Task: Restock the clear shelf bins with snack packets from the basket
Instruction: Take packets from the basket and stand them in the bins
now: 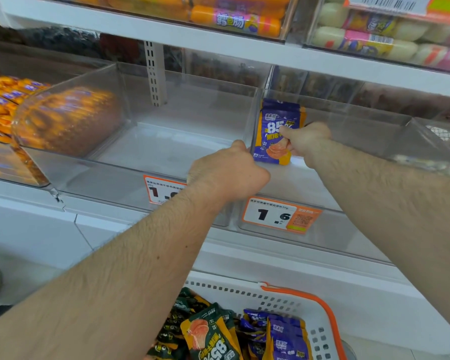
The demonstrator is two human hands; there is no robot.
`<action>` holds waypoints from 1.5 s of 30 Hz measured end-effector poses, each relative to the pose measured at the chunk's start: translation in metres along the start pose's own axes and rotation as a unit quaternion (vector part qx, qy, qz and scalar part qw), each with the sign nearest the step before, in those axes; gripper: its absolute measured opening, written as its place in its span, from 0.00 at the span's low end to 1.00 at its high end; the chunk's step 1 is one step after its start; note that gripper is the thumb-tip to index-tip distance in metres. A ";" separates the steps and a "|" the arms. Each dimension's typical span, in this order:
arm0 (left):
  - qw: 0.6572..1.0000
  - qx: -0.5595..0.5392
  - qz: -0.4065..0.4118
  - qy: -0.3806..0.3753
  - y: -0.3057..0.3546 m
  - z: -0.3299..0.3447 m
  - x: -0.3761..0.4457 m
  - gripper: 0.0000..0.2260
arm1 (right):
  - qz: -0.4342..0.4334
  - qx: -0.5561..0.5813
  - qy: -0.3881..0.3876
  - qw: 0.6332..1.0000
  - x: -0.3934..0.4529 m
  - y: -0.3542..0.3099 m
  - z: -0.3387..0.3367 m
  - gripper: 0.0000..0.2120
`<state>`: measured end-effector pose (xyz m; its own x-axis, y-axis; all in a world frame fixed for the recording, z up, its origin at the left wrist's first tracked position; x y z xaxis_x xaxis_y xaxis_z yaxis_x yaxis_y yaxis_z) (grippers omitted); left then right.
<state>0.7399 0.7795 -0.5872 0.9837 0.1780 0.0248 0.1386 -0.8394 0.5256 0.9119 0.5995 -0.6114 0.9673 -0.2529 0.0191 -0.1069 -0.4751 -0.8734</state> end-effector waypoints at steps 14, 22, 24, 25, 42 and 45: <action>1.000 -0.002 0.005 0.019 0.001 -0.005 -0.002 0.15 | -0.003 0.011 -0.003 1.000 -0.013 -0.007 -0.015 0.17; 0.999 -0.029 0.014 0.044 0.003 -0.010 -0.008 0.21 | -0.013 -0.032 0.040 0.999 -0.041 -0.018 -0.038 0.15; 0.994 -0.020 0.046 0.097 0.009 -0.018 -0.015 0.24 | -0.044 -0.068 0.071 0.994 -0.061 -0.030 -0.054 0.10; 0.990 -0.015 0.071 0.124 0.013 -0.022 -0.020 0.25 | -0.066 -0.080 0.081 0.991 -0.076 -0.036 -0.062 0.07; 0.993 0.029 0.087 -0.077 -0.113 0.170 -0.221 0.27 | -0.150 -0.450 -0.422 0.773 -0.347 0.209 0.084 0.10; 0.990 0.017 0.039 -0.135 -0.134 0.191 -0.246 0.26 | -0.074 -0.501 -0.480 0.716 -0.376 0.272 0.101 0.07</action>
<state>0.5013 0.7501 -0.8260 0.9856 -0.0281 -0.1668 0.0604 -0.8627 0.5021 0.5420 0.6509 -0.9051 0.6459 0.3302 -0.6883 0.3674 -0.9248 -0.0989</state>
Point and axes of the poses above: each hand's wrist, its own x-axis towards the middle knuckle, its own z-axis out of the palm, y = z × x, the point moved 10 cm from there along x, towards the middle knuckle, and after that the axes turned 2 degrees about y, right-handed, at the moved point
